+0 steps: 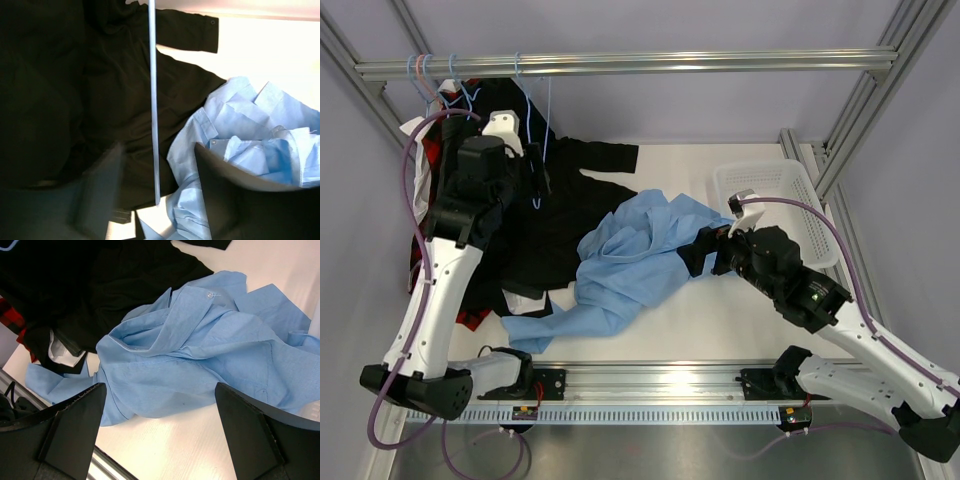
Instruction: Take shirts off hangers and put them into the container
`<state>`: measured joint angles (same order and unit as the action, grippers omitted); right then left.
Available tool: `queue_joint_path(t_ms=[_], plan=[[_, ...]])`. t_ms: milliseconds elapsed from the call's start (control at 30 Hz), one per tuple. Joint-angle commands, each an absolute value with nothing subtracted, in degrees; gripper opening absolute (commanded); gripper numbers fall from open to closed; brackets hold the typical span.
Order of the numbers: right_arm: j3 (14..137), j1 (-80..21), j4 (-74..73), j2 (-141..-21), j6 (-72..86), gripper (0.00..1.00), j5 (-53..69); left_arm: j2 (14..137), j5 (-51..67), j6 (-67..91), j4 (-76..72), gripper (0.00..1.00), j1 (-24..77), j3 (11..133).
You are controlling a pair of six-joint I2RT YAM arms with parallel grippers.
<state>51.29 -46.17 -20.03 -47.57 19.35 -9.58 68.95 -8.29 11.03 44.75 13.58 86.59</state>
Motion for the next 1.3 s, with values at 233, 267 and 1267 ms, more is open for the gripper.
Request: queue_joint_path(t_ms=[233,267,1267], plan=[[53.3,-46.7,-20.1,-52.7,18.5,1.00,-10.9,57.6,-7.6,10.2,46.8,0.99,13.4,87.8],[53.8,-46.7,-20.2,-53.6,18.4,0.99,-10.6,56.5,-7.6,10.1,47.0,0.99,13.3,87.1],[76.6,-48.5,-32.3,-109.7,29.7,0.77,-11.5,14.8,-8.4,12.7,29.9,0.99,13.8,35.8]])
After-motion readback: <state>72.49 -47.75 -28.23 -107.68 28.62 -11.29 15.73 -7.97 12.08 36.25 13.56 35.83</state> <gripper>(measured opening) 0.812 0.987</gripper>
